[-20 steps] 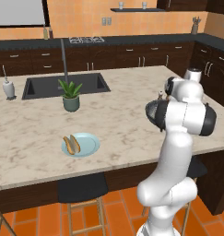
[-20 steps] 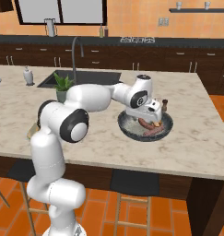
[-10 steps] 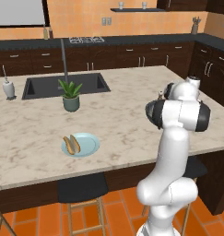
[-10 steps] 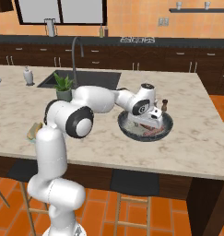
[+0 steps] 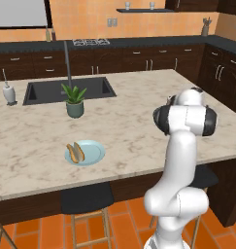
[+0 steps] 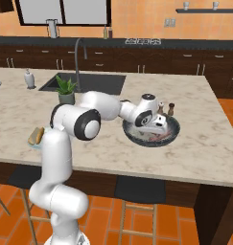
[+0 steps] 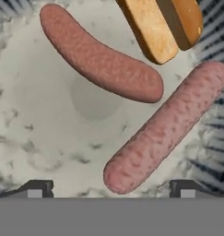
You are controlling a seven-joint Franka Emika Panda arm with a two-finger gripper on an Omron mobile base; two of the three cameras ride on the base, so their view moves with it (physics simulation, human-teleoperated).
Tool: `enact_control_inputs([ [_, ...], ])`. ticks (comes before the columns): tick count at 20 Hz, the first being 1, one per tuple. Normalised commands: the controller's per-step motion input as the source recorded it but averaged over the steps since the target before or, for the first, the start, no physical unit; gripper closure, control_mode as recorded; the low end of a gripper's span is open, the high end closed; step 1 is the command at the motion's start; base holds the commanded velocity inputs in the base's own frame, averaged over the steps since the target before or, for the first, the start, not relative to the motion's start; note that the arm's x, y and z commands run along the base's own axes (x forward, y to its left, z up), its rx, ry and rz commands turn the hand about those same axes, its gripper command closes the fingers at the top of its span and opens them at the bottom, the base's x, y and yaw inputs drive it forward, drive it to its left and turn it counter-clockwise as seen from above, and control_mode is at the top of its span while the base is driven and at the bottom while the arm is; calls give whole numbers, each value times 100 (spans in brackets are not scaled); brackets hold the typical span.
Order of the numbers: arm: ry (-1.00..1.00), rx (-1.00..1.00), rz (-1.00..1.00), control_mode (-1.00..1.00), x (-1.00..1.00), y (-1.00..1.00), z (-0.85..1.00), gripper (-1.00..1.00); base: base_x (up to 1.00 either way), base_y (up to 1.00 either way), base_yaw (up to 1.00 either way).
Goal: Place one bun and one sausage from the bowl on each plate.
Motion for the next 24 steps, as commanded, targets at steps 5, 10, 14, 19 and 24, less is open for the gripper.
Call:
enact_control_inputs([
  [5,-3,0,3,-100,28,-16,-17,-100,0,0,0],
  [10,2,0,-5,-100,9,-31,-1,-100,0,0,0],
  [14,0,0,-3,-100,4,0,-32,-100,0,0,0],
  [19,0,0,-8,-100,12,19,-24,-100,0,0,0],
  [24,2,0,-9,-100,2,20,-16,100,0,0,0],
])
